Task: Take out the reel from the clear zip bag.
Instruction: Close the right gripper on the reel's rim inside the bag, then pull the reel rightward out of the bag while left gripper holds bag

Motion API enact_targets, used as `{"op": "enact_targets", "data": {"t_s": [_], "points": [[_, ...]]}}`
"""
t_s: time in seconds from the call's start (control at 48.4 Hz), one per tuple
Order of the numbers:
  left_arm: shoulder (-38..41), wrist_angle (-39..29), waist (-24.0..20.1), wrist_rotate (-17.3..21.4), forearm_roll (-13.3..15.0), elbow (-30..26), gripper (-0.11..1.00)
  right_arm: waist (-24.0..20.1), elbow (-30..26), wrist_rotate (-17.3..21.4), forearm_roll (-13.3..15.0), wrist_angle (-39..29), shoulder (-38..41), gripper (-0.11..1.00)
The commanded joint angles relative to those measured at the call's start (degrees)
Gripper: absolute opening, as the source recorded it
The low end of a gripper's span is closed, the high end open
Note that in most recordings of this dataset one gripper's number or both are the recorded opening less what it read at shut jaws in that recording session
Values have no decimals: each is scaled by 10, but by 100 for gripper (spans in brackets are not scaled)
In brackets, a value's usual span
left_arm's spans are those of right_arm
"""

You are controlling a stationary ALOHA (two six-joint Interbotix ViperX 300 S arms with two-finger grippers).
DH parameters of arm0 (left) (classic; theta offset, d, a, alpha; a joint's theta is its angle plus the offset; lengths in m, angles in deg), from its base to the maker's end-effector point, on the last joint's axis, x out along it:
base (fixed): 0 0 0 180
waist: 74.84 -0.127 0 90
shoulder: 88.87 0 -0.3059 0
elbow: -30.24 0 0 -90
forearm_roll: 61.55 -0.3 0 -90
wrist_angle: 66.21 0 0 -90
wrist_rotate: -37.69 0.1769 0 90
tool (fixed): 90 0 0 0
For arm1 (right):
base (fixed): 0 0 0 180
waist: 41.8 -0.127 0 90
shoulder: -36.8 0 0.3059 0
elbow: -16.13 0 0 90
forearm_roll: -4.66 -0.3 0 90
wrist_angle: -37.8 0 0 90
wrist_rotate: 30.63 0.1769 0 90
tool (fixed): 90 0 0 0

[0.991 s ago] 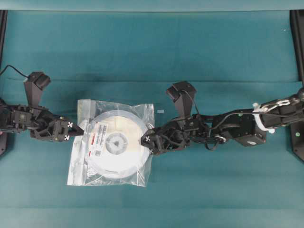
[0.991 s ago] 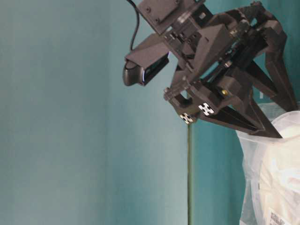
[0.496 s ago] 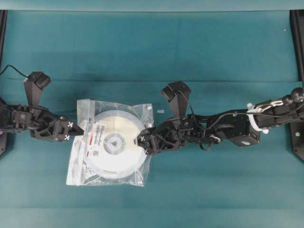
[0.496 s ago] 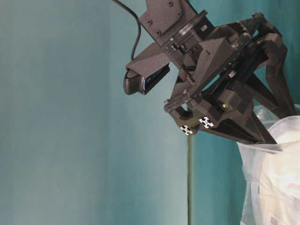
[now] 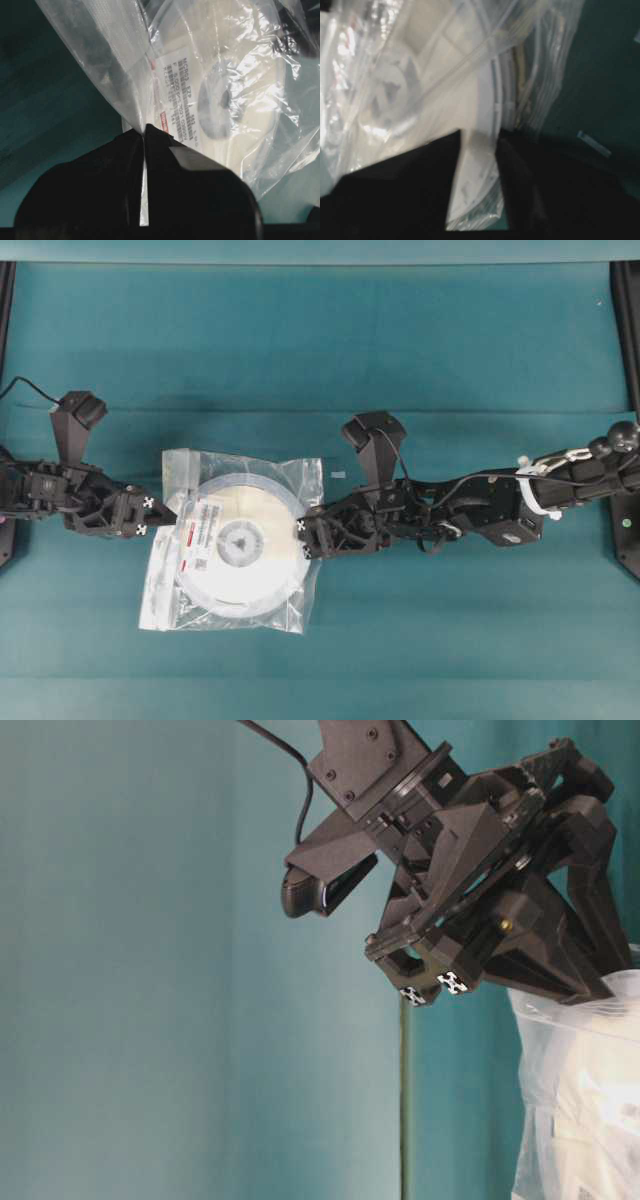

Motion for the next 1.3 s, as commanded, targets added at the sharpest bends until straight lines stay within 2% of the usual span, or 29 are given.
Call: {"op": "enact_targets", "data": {"t_s": [0.0,0.124,0.186,0.764,1.28], "points": [[-4,3,0,0,-3,-10,1,-3,-8,6,-17,-2,-2,45],[-4,2,-1,0,-3,-10,1,-1,-3,6,-31,-2,-4,19],[-4,3,0,-1,-2,-10,1,0,1,6,-33,-2,-5,12],[-4,3,0,-1,-3,-10,1,0,15,4,-33,-2,-12,12],[-4,3,-1,-1,-3,-10,1,7,129,4,-33,2,-104,12]]}}
